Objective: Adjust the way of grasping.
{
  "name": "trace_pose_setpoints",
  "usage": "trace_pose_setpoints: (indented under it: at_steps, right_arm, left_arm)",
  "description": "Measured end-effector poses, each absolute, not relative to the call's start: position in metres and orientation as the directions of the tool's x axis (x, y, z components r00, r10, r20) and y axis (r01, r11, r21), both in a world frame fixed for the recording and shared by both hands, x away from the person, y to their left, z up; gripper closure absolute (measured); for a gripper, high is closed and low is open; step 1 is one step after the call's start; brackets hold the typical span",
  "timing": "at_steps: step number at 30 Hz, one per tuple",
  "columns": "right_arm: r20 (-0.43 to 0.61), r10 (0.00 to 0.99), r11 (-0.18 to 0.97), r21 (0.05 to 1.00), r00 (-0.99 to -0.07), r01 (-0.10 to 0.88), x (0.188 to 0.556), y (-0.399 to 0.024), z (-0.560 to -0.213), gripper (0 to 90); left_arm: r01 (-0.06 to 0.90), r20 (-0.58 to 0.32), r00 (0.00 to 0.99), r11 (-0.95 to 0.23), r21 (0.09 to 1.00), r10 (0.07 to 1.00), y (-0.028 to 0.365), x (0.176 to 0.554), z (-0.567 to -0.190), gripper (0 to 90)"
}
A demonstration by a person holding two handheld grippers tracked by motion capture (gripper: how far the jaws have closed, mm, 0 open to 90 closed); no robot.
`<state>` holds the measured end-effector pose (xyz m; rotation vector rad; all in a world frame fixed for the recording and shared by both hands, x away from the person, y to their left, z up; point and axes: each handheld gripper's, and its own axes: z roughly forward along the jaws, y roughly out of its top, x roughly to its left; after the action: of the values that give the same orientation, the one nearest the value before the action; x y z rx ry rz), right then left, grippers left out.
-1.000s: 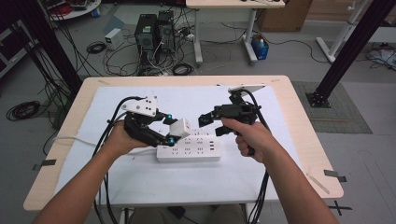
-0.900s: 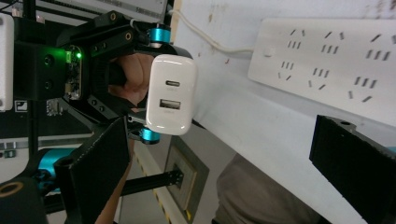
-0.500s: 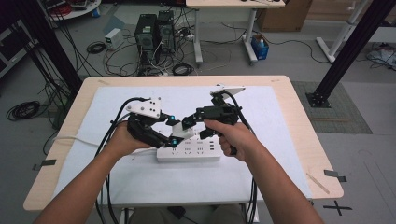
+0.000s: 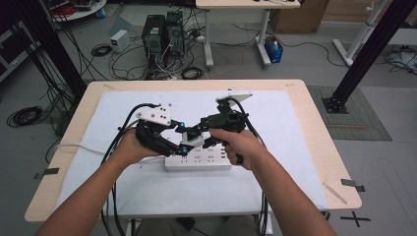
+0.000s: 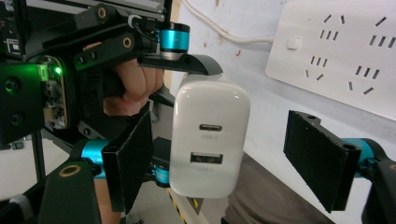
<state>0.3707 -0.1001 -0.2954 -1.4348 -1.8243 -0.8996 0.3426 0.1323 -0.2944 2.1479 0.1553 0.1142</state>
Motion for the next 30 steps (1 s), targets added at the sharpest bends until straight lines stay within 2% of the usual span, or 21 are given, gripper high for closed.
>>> trace_pose_setpoints:
  at_steps: [3, 5, 15, 18, 26, 30]
  right_arm:
    - [0.820, 0.540, 0.165, 0.120, -0.191, 0.979, 0.3711, -0.0985, -0.2956, 28.0]
    - [0.819, 0.537, 0.173, 0.124, -0.199, 0.977, 0.3714, -0.0982, -0.2967, 35.2]
    - [0.818, 0.544, 0.161, 0.118, -0.188, 0.980, 0.3702, -0.0971, -0.2966, 44.8]
    - [0.818, 0.544, 0.149, 0.128, -0.189, 0.981, 0.3705, -0.0982, -0.2965, 51.7]
    - [0.819, 0.545, 0.131, 0.129, -0.181, 0.983, 0.3723, -0.1004, -0.2972, 61.3]
    - [0.815, 0.551, 0.131, 0.128, -0.180, 0.983, 0.3725, -0.0993, -0.2979, 61.7]
  left_arm:
    - [0.065, 0.027, 0.987, -0.553, 0.831, 0.157, 0.1308, 0.3421, -0.2952, 42.5]
    - [0.066, 0.027, 0.987, -0.555, 0.829, 0.157, 0.1295, 0.3416, -0.2959, 42.6]
    - [0.058, 0.046, 0.985, -0.572, 0.818, 0.165, 0.1256, 0.3420, -0.2986, 42.6]
    - [0.061, 0.045, 0.985, -0.576, 0.815, 0.168, 0.1247, 0.3413, -0.2993, 42.6]
    - [0.062, 0.053, 0.982, -0.574, 0.816, 0.181, 0.1251, 0.3412, -0.3001, 42.6]
    - [0.053, 0.067, 0.981, -0.582, 0.811, 0.183, 0.1246, 0.3408, -0.3008, 42.6]
